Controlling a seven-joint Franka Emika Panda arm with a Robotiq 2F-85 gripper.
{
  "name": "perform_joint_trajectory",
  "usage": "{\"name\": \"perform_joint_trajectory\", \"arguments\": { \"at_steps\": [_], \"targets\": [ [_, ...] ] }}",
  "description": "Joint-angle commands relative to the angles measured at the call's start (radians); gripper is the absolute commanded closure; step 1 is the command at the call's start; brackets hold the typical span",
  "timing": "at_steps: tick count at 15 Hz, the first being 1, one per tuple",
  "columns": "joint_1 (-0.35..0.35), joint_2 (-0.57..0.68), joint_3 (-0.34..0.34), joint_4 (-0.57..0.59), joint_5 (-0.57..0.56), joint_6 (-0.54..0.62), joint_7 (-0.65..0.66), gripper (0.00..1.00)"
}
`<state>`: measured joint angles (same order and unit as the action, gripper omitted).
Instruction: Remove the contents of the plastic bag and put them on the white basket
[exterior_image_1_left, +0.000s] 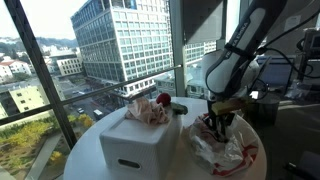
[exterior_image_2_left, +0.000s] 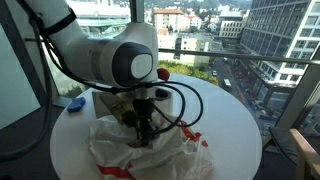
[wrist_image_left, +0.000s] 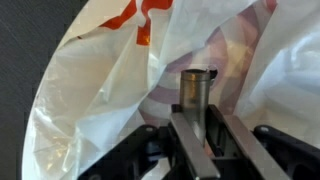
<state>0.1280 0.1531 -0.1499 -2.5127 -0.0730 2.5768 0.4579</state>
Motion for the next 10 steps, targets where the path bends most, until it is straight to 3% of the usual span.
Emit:
{"name": "perform_joint_trajectory", "arguments": {
  "at_steps": [1, 4, 6, 10],
  "targets": [
    [-0.004, -0.228, 0.051, -0.022, -0.098, -0.175, 0.094, 0.93],
    [-0.023, -0.357, 0.144, 0.003, -0.155, -0.214, 0.154, 0.93],
    [-0.034, -0.408, 0.213, 0.03, -0.189, -0.181, 0.177, 0.93],
    [-0.039, -0.331, 0.331, 0.187, -0.256, -0.155, 0.172, 0.92]
  ]
}}
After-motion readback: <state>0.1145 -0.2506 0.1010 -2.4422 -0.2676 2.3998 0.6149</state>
